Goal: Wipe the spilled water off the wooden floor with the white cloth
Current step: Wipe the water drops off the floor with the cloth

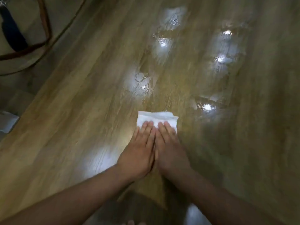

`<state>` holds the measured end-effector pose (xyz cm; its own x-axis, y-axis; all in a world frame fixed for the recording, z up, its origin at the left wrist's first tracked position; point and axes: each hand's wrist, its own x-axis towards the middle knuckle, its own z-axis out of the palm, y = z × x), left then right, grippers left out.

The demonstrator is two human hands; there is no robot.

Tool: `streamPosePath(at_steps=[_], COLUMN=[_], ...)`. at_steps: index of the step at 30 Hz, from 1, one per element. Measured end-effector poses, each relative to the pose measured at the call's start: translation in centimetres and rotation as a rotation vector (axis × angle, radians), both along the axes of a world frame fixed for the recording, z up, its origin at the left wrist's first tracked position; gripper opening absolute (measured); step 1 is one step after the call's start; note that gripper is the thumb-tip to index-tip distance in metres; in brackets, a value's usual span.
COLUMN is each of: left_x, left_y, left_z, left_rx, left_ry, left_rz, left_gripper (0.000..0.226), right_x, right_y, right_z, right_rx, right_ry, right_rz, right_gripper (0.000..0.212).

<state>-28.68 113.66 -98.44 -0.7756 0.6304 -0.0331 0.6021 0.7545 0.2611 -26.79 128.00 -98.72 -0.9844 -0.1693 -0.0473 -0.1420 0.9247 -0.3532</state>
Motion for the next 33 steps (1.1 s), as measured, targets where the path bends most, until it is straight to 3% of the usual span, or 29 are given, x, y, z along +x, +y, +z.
streamPosePath(at_steps=[6,14,18,22,26,29,33], left_x=[-5.9,-22.3,-20.6,-12.7,-6.5,-8.4,-18.1], left_y=[0.1,3.9,3.3,2.4,1.4,1.5,1.2], left_z=[-1.6,-0.5,-0.7,-0.7,-0.6,-1.0,-0.9], left_rx=[-0.100,-0.290,-0.306,-0.119,-0.152,-0.117,-0.237], left_ry=[-0.020,-0.162,-0.156,-0.101,-0.107,-0.131,-0.137], left_rz=[-0.060,0.108,0.116,0.107,0.065,0.093,0.181], left_gripper=[0.062,0.073,0.075,0.069,0.067,0.068,0.075], right_x=[-5.6,-23.4,-20.7,-13.6,-7.5,-10.0,-20.3], right_y=[2.0,4.3,3.8,3.9,3.6,4.3,2.7], right_z=[-0.9,1.0,-0.1,-0.9,-0.3,0.0,-0.5], right_rx=[0.048,0.251,0.239,0.148,0.142,0.162,0.166], right_ry=[-0.068,-0.267,-0.168,-0.079,-0.095,-0.124,-0.214], right_rz=[0.133,0.163,0.153,0.188,0.274,0.319,0.321], right_gripper=[0.057,0.061,0.061,0.065,0.060,0.058,0.066])
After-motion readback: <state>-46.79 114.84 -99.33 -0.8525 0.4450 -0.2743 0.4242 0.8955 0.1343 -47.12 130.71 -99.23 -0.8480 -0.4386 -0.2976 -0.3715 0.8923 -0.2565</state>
